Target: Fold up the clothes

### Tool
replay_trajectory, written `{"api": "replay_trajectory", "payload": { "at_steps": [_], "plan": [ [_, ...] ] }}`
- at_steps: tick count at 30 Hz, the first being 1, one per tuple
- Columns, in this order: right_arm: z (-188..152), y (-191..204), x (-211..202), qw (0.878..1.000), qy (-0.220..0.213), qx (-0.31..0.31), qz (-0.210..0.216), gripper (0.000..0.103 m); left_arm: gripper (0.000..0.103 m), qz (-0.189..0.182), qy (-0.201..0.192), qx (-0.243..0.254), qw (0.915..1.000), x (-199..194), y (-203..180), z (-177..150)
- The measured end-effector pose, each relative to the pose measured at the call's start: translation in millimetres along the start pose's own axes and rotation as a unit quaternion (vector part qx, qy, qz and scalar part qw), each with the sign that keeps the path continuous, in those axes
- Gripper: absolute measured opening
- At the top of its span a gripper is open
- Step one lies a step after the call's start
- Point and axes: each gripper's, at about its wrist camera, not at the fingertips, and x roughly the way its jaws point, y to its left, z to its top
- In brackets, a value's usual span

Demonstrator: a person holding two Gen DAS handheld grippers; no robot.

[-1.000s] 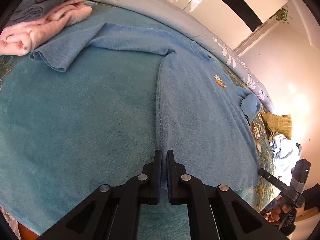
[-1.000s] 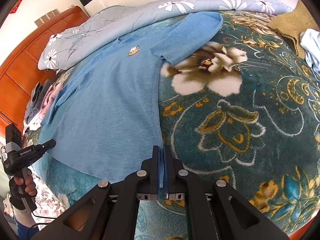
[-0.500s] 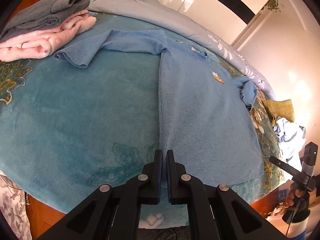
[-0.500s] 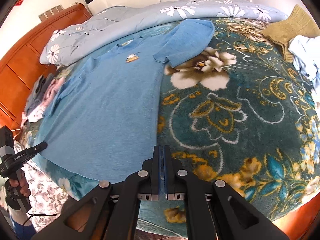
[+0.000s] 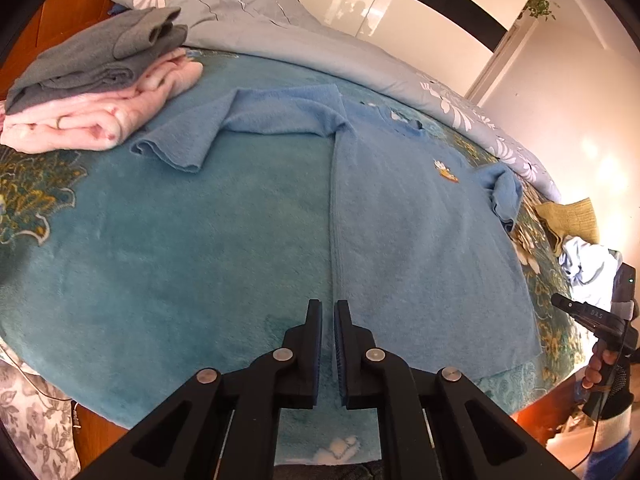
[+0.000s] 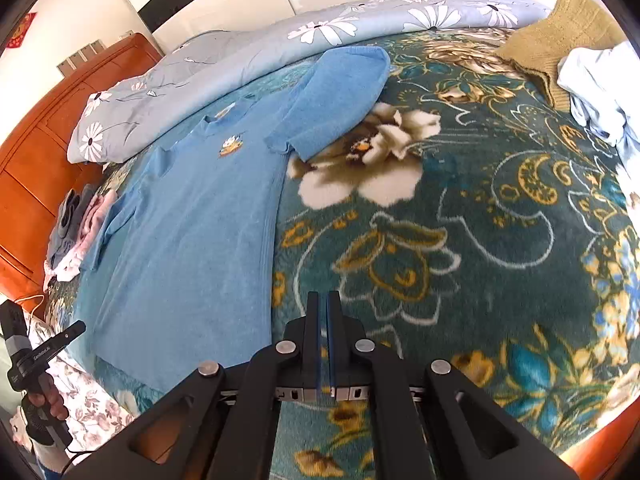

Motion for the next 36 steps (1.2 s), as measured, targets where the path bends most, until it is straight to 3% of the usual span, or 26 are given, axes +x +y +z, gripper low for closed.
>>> {"api": "replay_trajectory", "payload": {
  "at_steps": [1,3,6,9,14,19,23,25,28,30,33,36],
  "plan": [
    [6.4,0.6,3.1,1.000,-0.002,0.000,0.001,0.002,0.016,0.007,-0.010,-0.007,0.9999,-1.6,3.3,4.8],
    [20.5,2.0,9.6,1.000,-0.011,0.000,0.001,0.002,0.044,0.027,-0.034,-0.029,0.9986,-5.4,10.6,14.9],
    [42.7,-2.0,25.3,1.000,-0.016,0.022,0.011,0.006,0.060,0.037,-0.056,-0.054,0.9962,-6.7,16.6,28.7],
    [63.0,-16.0,47.8,0.995,-0.014,0.082,0.054,0.016,0.063,0.038,-0.061,-0.055,0.9959,1.0,11.7,38.7],
    [87.6,-29.1,83.0,0.982,-0.020,0.165,0.092,0.019,0.064,0.018,-0.033,-0.051,0.9980,27.0,-1.9,41.1],
    [95.8,-23.9,101.1,0.969,-0.032,0.206,0.131,0.024,0.064,0.015,-0.008,-0.034,0.9993,43.1,-12.1,37.7],
    [98.4,-20.7,106.4,0.964,-0.042,0.225,0.133,0.028,0.064,0.013,-0.001,-0.034,0.9993,46.0,-12.9,37.2],
    [100.0,-18.6,105.5,0.966,-0.046,0.223,0.122,0.028,0.064,0.013,-0.001,-0.032,0.9994,45.3,-12.8,36.8],
    [104.1,-20.2,98.8,0.971,-0.050,0.208,0.105,0.011,0.064,0.017,-0.001,-0.031,0.9994,42.2,-9.7,36.7],
    [108.1,-25.0,89.7,0.977,-0.050,0.188,0.088,0.006,0.064,0.019,-0.001,-0.034,0.9993,40.4,-6.0,36.4],
    [116.8,-31.3,64.1,0.989,-0.064,0.132,0.027,0.003,0.064,0.021,-0.004,-0.042,0.9989,38.7,0.7,37.0],
    [127.2,-48.0,30.6,0.991,-0.082,0.096,-0.037,0.003,0.064,0.021,-0.009,-0.048,0.9986,36.7,4.6,39.3]
  ]
}}
